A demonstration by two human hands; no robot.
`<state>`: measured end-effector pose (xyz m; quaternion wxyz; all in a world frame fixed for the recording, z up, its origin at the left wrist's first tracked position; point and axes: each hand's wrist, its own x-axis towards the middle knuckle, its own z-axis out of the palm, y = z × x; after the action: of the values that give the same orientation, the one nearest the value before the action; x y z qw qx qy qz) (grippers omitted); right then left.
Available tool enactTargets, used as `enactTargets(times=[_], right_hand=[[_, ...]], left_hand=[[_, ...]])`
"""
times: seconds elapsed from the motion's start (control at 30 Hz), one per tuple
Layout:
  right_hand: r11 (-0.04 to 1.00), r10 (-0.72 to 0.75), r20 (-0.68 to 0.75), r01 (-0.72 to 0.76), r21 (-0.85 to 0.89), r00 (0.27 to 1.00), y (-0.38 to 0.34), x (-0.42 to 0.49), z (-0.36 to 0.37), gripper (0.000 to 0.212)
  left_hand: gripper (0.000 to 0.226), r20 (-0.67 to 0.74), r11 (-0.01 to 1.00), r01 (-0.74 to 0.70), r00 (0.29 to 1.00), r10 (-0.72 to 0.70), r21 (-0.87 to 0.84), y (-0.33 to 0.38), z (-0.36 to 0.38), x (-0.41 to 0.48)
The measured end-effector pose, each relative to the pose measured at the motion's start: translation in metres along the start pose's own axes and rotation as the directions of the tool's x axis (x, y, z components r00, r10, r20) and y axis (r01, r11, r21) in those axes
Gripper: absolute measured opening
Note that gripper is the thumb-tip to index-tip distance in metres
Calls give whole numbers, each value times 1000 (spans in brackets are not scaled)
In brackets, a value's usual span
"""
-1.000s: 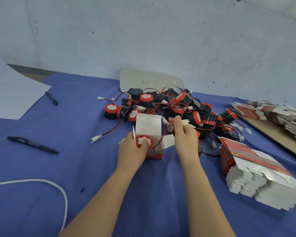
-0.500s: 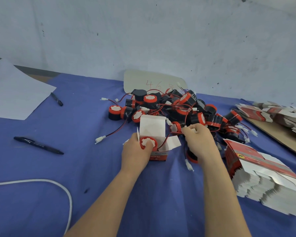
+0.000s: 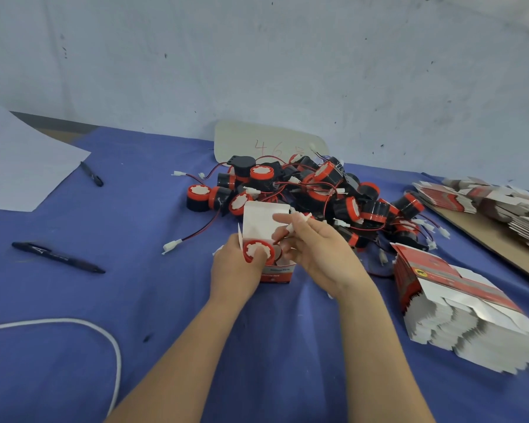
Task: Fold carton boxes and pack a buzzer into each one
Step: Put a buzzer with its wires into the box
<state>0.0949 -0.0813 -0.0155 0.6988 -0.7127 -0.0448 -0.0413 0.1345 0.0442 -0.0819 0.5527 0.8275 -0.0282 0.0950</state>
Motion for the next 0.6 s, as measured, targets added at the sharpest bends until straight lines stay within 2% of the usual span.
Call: enactTargets(times=[0.07, 0.17, 0.27, 0.33, 0.43, 0.6], right_hand=[[1000, 6, -100, -4, 25, 995, 2, 4, 2, 26], [997, -27, -260, 7, -76, 965, 6, 9, 2, 31], [987, -54, -361, -6, -162, 931, 9, 10, -2, 22], [943, -115, -360, -12, -331, 926, 11, 9, -5, 25], [811, -203, -298, -10, -585, 933, 14, 9, -6, 28], [645, -242, -310, -87, -759, 919, 16, 15, -2, 26]], left_hand=[[23, 0, 1000, 1, 1000, -1, -12, 0, 0, 0], [30, 6, 1000, -9, 1000, 9, -2, 1, 0, 0], [32, 5, 1000, -5, 1000, 5, 8, 0, 0, 1], [33, 5, 1000, -1, 1000, 0, 18, -1, 0, 1], [34, 5, 1000, 9, 1000, -9, 21, -1, 1, 2], [32, -4, 1000, -1, 1000, 1, 22, -2, 2, 2]])
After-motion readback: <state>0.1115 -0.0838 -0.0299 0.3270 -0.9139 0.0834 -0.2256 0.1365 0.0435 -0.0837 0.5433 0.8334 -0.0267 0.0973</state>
